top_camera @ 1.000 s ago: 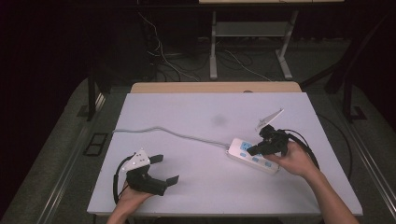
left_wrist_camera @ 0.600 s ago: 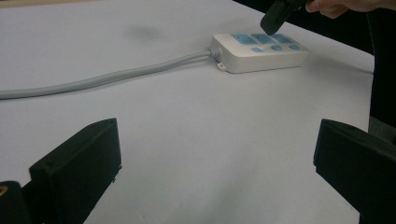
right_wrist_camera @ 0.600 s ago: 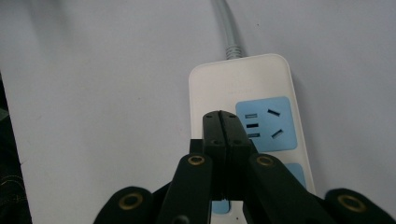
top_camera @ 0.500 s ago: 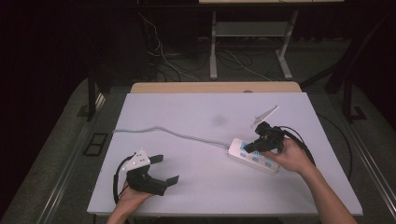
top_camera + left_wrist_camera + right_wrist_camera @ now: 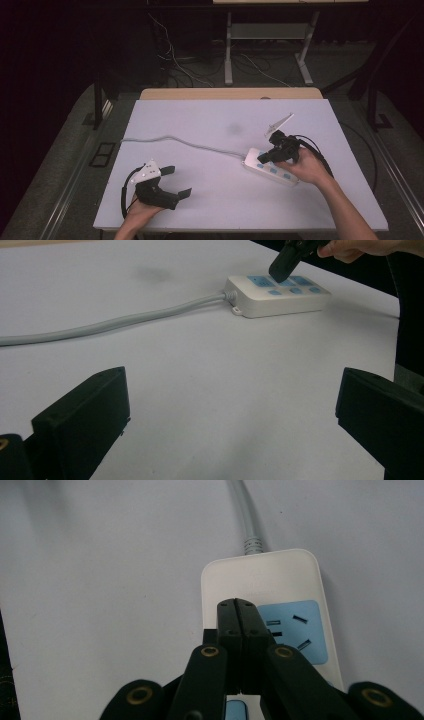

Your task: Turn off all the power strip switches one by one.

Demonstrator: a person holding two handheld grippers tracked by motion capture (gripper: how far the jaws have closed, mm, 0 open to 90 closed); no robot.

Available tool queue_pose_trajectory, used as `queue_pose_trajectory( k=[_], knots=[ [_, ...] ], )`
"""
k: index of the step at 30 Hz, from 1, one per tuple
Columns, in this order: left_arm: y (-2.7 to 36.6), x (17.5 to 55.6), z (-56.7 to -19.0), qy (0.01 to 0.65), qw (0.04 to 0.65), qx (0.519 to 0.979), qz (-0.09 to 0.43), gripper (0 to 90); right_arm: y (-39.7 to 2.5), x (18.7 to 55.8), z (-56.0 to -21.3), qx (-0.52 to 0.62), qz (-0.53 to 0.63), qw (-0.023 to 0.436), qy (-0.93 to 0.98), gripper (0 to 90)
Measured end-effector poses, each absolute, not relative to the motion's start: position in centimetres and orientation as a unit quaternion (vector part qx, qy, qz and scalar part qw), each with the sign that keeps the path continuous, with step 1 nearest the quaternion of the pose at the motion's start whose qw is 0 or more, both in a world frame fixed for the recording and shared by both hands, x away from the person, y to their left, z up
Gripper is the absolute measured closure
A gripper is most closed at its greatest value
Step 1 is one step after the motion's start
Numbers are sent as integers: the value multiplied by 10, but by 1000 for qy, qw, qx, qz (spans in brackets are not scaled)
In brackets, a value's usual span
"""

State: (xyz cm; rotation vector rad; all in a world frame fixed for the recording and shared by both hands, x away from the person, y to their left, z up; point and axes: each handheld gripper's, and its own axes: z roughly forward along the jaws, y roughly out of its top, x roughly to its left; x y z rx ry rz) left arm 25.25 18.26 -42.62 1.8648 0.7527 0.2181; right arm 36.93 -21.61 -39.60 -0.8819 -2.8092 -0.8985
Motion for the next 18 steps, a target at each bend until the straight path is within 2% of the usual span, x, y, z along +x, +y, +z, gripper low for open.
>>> queue_pose_trajectory(
  k=[18],
  knots=[
    [183,252,-426,316,532,781,92,0,-209,372,-406,-285,-279,40,-916,898]
  ],
)
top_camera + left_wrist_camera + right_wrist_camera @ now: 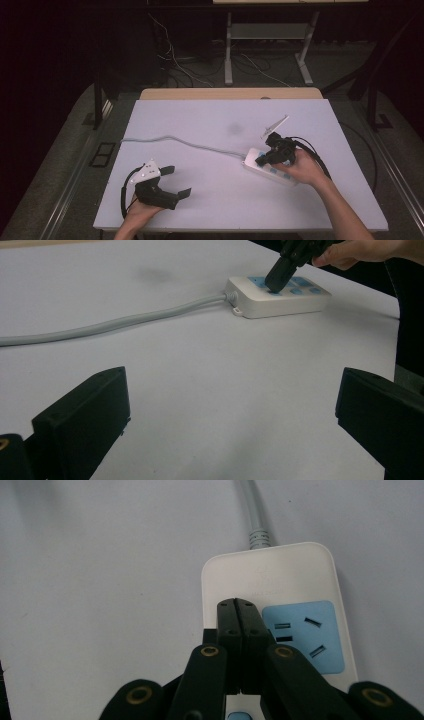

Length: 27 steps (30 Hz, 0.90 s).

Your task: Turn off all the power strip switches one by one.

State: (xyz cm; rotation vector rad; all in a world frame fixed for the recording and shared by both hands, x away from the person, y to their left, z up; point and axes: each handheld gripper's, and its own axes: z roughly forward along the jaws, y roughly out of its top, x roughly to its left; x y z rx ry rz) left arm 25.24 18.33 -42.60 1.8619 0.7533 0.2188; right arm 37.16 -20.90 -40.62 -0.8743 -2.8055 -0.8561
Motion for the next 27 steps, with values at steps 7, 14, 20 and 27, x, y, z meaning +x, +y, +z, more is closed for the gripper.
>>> queue_pose_trajectory(
  k=[7,14,20,27],
  knots=[
    [183,252,-426,315,532,781,91,0,-209,369,-407,-285,-281,33,-916,898],
    [182,252,-426,315,531,781,91,0,-210,368,-407,-284,-287,28,-915,898],
    [182,252,-426,315,533,780,90,0,-211,365,-408,-288,-292,22,-912,898],
    [181,252,-427,315,532,781,89,0,-213,363,-410,-290,-302,16,-908,899]
  ],
)
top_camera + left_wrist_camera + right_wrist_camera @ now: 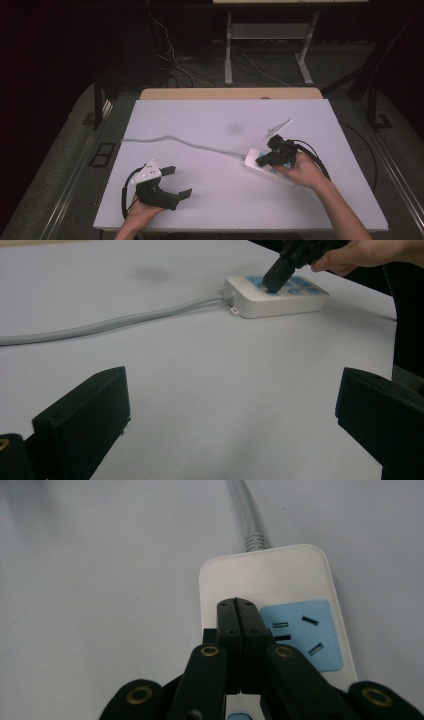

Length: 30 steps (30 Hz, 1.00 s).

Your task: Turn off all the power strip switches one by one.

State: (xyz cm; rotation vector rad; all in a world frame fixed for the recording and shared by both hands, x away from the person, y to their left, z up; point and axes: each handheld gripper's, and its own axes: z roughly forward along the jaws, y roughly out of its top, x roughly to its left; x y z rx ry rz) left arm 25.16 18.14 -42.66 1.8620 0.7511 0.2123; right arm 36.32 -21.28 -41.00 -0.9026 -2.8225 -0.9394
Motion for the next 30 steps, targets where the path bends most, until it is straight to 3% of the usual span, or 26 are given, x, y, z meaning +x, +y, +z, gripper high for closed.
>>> queue_pose_trajectory(
  k=[30],
  knots=[
    [182,252,-427,316,531,781,91,0,-215,361,-412,-281,-314,6,-907,899]
  ],
)
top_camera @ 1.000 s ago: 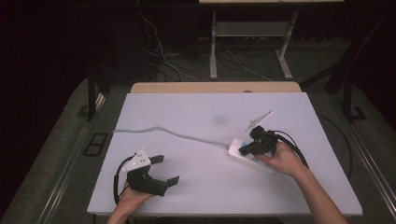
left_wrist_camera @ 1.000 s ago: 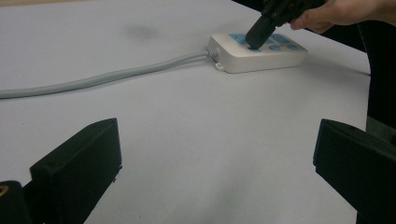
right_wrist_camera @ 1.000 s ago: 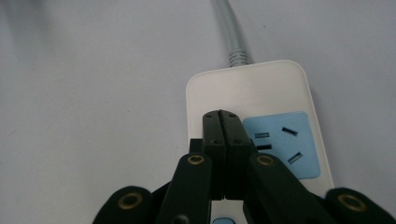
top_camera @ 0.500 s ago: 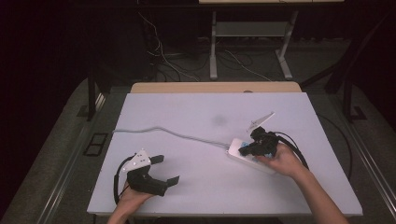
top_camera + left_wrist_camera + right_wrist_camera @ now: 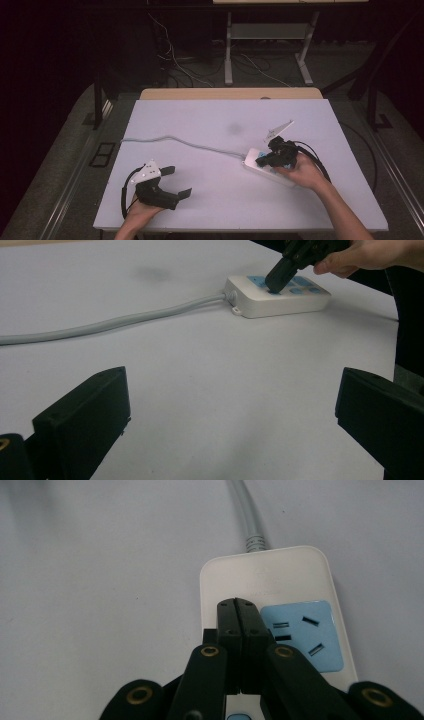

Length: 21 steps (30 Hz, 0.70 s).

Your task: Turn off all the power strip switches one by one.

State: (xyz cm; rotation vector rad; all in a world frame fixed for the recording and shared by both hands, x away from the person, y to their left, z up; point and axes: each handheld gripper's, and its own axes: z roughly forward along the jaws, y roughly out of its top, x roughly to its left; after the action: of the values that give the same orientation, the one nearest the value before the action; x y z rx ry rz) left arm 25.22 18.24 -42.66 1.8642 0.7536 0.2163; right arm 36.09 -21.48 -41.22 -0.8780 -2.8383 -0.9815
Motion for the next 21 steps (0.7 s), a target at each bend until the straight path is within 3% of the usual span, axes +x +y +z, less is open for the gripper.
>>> queue_pose_trajectory(
  k=[16,21],
  knots=[
    [183,252,-426,318,532,779,92,0,-239,363,-395,-307,-343,-2,-888,898],
    [183,251,-426,318,532,779,92,0,-251,361,-388,-332,-355,-12,-874,845]
  ],
)
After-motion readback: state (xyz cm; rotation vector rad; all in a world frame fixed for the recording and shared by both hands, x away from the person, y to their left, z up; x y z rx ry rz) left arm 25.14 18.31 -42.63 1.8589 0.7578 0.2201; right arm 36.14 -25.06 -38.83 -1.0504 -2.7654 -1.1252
